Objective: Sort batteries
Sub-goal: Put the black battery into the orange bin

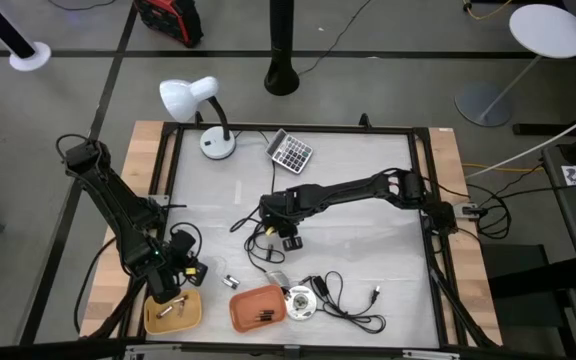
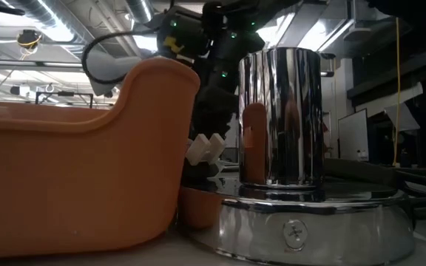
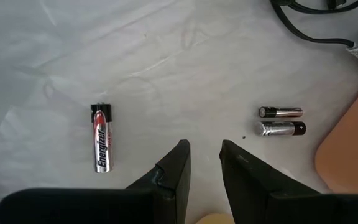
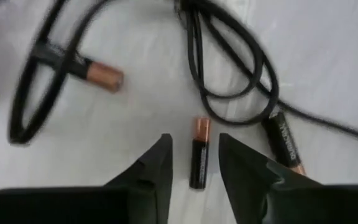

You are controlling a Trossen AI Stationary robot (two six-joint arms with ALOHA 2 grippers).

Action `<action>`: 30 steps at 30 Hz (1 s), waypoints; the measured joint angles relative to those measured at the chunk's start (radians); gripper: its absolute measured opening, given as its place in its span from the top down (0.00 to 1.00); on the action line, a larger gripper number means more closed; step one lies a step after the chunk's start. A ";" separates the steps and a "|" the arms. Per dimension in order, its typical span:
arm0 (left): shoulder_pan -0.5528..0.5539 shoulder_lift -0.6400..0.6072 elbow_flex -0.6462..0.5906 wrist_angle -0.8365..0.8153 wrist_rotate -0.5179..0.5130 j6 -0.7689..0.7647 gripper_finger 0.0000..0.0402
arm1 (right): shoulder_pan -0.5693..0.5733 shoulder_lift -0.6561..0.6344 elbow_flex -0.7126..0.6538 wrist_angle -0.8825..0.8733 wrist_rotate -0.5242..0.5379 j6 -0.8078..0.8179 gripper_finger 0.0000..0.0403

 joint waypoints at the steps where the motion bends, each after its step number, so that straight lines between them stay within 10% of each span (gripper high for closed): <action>1: 0.000 0.000 0.000 -0.003 0.000 0.000 0.80 | 0.000 0.005 0.000 0.003 0.000 0.000 0.67; 30: 0.000 0.000 0.000 -0.008 -0.003 0.000 0.80 | 0.000 0.048 0.023 -0.014 0.009 0.000 0.96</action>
